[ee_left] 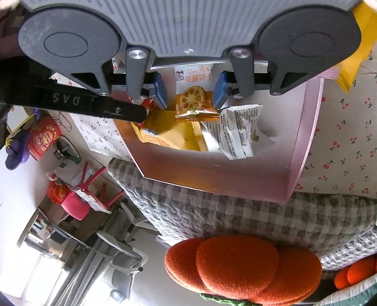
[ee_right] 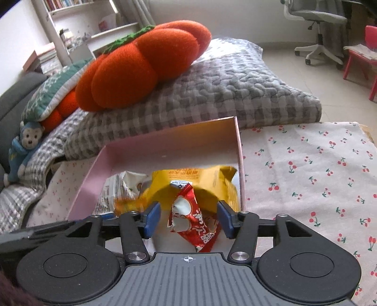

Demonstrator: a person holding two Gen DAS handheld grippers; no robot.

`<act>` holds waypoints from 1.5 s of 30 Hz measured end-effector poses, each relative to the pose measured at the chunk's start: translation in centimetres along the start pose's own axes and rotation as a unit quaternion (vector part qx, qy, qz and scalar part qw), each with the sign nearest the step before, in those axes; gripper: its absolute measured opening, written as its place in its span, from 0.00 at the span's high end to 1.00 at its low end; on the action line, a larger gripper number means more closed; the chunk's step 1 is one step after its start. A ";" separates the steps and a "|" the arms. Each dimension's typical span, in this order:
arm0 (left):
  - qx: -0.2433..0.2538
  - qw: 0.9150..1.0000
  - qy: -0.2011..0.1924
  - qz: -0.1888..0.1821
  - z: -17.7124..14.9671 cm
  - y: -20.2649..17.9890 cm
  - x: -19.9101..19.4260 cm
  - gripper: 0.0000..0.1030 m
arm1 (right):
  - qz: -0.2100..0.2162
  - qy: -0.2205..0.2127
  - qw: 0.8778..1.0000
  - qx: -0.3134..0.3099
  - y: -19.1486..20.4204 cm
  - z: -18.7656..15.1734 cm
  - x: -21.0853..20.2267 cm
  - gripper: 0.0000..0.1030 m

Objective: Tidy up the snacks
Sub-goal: 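Release both snacks into the pink box and pull both grippers back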

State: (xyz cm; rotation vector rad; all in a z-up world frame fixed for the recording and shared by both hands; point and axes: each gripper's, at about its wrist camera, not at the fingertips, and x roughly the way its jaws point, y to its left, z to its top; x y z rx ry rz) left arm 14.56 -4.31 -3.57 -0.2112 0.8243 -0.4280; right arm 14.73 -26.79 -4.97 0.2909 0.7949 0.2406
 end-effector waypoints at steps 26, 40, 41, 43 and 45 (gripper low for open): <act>0.094 0.995 0.016 0.030 -2.0 -3.0 -4.9 0.06 | -0.016 -0.011 0.996 -0.082 1.0 -1.9 -7.7 0.17; 0.152 0.986 0.032 0.066 -6.0 -1.8 -7.4 0.02 | -0.025 0.012 0.992 -0.123 1.8 -6.3 -9.9 0.08; 0.156 0.985 0.031 0.068 -6.2 -1.8 -7.6 0.02 | -0.026 0.013 0.992 -0.125 1.9 -6.6 -10.0 0.08; 0.164 0.984 0.028 0.069 -6.7 -1.8 -8.0 0.02 | -0.028 0.014 0.991 -0.128 2.0 -7.1 -10.2 0.08; 0.172 0.982 0.025 0.068 -7.1 -1.8 -8.4 0.02 | -0.029 0.016 0.991 -0.131 2.1 -7.7 -10.3 0.08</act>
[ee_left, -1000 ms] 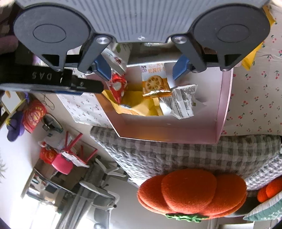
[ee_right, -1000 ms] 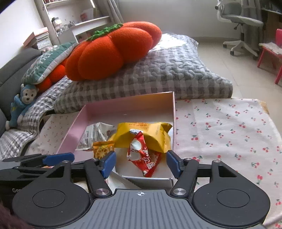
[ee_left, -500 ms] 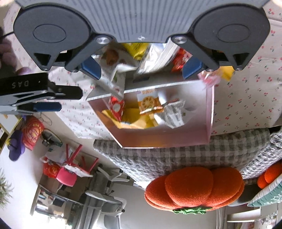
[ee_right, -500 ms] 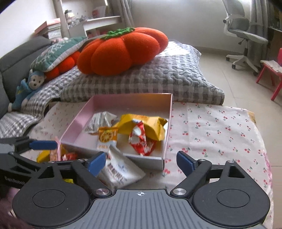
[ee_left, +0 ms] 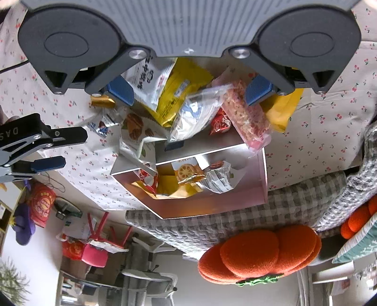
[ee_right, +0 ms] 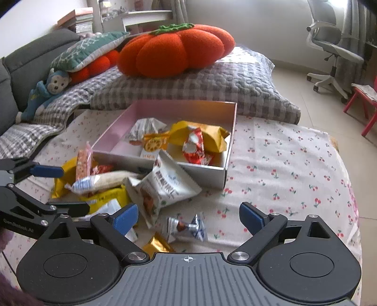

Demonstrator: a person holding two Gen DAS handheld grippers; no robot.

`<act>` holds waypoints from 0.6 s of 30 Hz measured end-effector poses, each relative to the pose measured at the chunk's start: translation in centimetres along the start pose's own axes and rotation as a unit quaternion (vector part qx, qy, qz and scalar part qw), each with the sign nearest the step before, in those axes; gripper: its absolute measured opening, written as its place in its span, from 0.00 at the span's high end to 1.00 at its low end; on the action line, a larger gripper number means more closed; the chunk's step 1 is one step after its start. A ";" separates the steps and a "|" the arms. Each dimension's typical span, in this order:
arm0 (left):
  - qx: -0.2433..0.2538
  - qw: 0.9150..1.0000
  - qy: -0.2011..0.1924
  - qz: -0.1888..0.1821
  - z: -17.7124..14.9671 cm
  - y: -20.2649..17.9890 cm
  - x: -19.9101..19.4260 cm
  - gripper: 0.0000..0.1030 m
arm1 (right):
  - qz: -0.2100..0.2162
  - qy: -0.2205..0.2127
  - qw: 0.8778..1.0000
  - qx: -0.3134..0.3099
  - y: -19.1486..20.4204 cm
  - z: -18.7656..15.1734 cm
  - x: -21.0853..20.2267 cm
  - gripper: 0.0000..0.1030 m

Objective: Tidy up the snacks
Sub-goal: 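Release both snacks into the pink box and pull both grippers back, then move the left gripper to a white printed packet while the right approaches a gold bar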

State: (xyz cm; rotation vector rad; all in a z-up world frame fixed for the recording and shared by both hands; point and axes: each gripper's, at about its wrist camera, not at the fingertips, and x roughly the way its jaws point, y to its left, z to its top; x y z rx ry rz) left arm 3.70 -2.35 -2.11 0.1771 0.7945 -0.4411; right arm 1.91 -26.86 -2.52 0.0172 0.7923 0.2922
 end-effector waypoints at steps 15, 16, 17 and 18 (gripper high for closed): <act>0.100 0.994 -0.026 -0.024 -3.3 -2.7 -0.8 0.19 | -0.005 0.022 0.999 -0.034 1.2 -3.4 0.4 0.07; 0.107 0.994 -0.026 -0.027 -3.3 -2.9 -0.8 0.21 | -0.005 0.024 0.999 -0.035 1.2 -3.6 0.4 0.07; 0.113 0.993 -0.025 -0.029 -3.4 -3.1 -0.7 0.23 | -0.005 0.026 0.999 -0.036 1.2 -3.7 0.5 0.07; 0.119 0.992 -0.022 -0.032 -3.5 -3.3 -0.6 0.25 | -0.005 0.027 0.999 -0.037 1.2 -3.8 0.5 0.07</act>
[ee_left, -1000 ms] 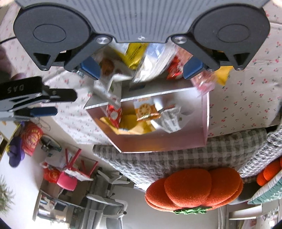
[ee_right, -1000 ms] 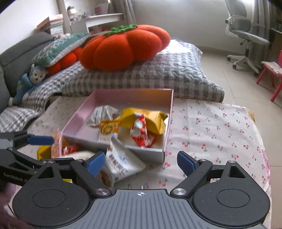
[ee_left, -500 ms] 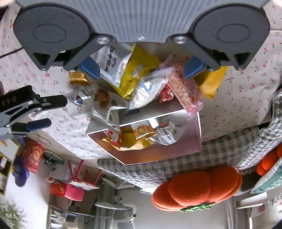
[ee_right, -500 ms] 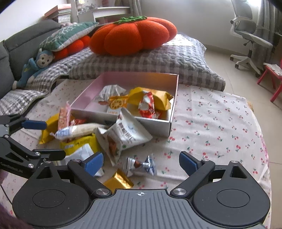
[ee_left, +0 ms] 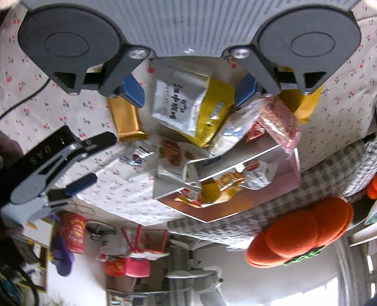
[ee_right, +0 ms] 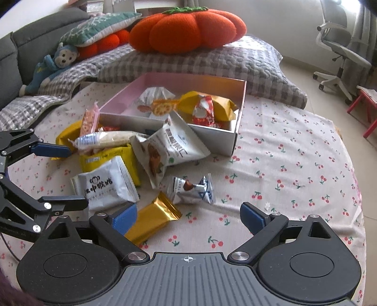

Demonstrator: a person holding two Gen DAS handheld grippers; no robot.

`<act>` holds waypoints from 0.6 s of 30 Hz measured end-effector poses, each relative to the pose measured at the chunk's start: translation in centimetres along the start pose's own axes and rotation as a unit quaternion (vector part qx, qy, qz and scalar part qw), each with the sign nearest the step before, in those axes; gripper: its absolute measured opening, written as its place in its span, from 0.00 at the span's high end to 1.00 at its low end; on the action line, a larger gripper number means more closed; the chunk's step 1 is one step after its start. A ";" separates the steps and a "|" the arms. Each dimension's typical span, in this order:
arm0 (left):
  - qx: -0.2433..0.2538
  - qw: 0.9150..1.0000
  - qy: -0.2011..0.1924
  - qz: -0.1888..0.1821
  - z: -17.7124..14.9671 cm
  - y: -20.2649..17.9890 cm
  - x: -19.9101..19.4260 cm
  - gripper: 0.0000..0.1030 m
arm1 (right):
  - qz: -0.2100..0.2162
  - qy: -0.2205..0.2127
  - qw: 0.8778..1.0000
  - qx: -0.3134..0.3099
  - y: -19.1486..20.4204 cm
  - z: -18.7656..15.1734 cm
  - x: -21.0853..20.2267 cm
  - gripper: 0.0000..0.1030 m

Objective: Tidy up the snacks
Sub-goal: 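Move the left gripper to a white printed packet while the right approaches a gold bar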

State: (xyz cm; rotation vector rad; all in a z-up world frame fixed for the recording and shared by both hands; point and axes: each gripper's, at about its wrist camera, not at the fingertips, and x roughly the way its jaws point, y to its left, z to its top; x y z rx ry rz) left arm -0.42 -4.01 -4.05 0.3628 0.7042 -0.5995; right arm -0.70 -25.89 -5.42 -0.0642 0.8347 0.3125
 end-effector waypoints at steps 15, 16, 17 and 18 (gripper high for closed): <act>0.055 0.998 0.032 0.010 -0.6 -1.6 1.8 0.42 | 0.004 0.014 1.000 -0.005 0.2 -0.6 0.7 0.07; 0.052 0.998 0.037 0.012 -0.8 -1.6 1.9 0.45 | 0.005 0.016 1.000 -0.005 0.3 -0.6 0.8 0.07; 0.052 0.998 0.040 0.013 -0.9 -1.6 2.0 0.47 | 0.005 0.017 1.000 -0.005 0.3 -0.7 0.9 0.07; 0.054 0.998 0.039 0.015 -1.0 -1.8 1.9 0.48 | 0.007 0.018 1.000 -0.004 0.4 -0.7 1.0 0.07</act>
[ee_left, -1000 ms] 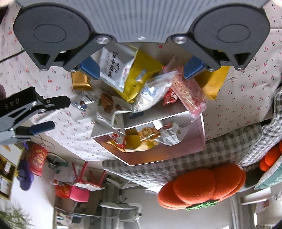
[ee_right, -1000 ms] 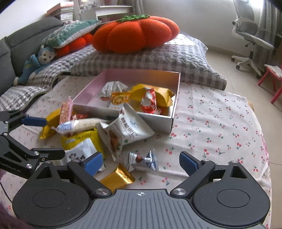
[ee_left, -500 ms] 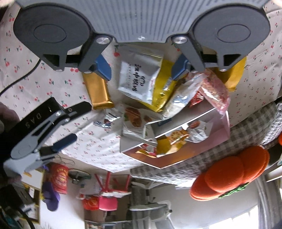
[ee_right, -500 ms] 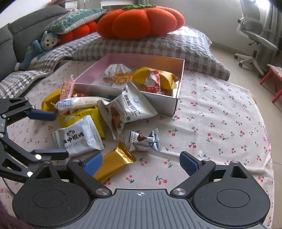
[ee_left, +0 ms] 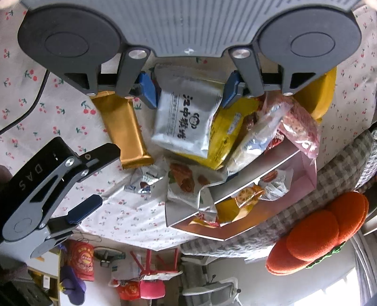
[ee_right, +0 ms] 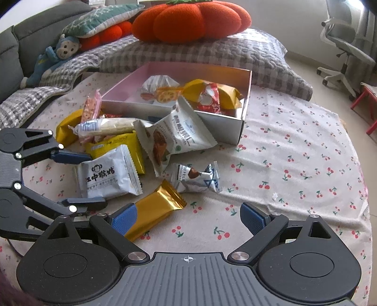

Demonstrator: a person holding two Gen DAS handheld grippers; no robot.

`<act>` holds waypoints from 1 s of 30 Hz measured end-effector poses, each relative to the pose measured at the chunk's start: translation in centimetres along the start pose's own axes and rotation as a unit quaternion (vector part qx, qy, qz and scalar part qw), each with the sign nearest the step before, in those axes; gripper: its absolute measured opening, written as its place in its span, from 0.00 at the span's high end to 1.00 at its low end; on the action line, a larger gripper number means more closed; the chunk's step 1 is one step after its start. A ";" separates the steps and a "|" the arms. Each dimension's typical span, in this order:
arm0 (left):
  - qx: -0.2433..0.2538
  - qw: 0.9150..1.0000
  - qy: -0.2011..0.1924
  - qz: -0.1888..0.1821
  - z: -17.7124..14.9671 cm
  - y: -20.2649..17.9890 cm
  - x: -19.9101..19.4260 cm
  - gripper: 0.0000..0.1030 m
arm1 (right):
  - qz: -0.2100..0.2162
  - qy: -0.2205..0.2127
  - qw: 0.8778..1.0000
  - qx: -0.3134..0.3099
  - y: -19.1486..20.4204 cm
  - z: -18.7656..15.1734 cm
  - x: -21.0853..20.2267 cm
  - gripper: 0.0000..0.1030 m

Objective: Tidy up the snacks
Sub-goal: 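Move the left gripper to a white printed packet while the right approaches a gold bar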

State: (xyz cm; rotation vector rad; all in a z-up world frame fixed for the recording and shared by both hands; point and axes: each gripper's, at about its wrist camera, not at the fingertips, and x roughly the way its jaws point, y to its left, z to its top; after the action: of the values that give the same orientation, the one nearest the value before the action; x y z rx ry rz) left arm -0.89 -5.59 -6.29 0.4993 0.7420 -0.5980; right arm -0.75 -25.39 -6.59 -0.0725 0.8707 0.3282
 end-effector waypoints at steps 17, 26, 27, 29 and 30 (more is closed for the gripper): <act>-0.074 0.997 0.038 -0.004 -2.6 1.9 -2.4 0.51 | 0.015 0.033 0.999 -0.006 3.2 0.3 2.7 0.07; -0.096 0.994 0.047 -0.023 -3.5 2.1 -2.5 0.41 | 0.012 0.053 0.998 -0.039 3.6 -0.6 2.8 0.04; -0.098 0.994 0.046 -0.025 -3.6 2.2 -2.4 0.39 | 0.010 0.053 0.998 -0.038 3.2 -0.8 2.6 0.04; -0.099 0.994 0.044 -0.026 -3.6 2.1 -2.3 0.34 | 0.007 0.052 0.998 -0.037 2.7 -1.2 2.3 0.03; -0.102 0.994 0.042 -0.027 -3.7 2.1 -2.3 0.33 | 0.005 0.052 0.998 -0.034 2.3 -1.4 2.2 0.03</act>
State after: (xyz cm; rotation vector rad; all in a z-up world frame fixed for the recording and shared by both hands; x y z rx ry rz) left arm -2.60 -1.05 -6.51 0.3184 0.8877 -0.5465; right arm -1.21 -22.94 -8.97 -0.1496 0.9627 0.3668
